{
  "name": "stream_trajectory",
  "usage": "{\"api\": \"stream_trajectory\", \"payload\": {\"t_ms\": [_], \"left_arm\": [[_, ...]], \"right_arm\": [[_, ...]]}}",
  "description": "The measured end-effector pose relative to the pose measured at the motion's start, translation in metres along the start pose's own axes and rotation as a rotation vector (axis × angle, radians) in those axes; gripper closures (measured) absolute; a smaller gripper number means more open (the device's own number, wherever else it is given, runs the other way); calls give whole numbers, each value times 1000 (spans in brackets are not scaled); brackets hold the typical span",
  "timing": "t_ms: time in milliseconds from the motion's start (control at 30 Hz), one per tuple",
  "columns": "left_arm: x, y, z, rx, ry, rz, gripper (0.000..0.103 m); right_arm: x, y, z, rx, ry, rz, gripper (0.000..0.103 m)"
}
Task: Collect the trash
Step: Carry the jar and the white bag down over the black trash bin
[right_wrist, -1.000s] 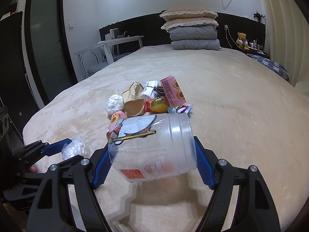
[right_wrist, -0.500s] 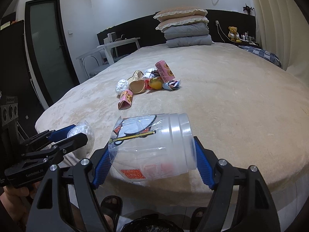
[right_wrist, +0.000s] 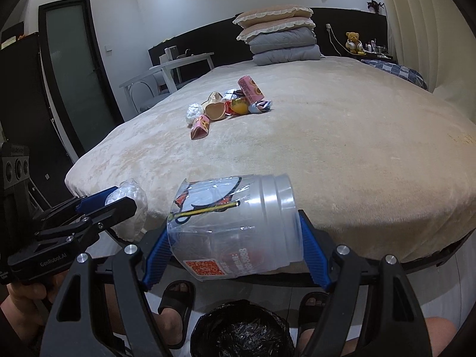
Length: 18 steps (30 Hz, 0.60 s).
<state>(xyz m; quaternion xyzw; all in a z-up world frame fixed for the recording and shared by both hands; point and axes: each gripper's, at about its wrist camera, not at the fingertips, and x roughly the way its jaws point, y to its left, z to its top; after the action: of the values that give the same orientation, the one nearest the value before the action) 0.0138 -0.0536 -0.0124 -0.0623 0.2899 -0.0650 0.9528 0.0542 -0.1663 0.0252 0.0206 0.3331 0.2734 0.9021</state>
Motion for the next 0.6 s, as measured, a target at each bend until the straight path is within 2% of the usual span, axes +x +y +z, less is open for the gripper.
{"api": "stream_trajectory", "payload": {"t_ms": [200,600], "left_arm": [[2,-2,-17,-29,73,-13,51],[33,-1,-50,-55,302,-58,51]], "right_arm": [[-1,-10,-20,82,80,16,27],[20,-23,-48,178,272,11,27]]}}
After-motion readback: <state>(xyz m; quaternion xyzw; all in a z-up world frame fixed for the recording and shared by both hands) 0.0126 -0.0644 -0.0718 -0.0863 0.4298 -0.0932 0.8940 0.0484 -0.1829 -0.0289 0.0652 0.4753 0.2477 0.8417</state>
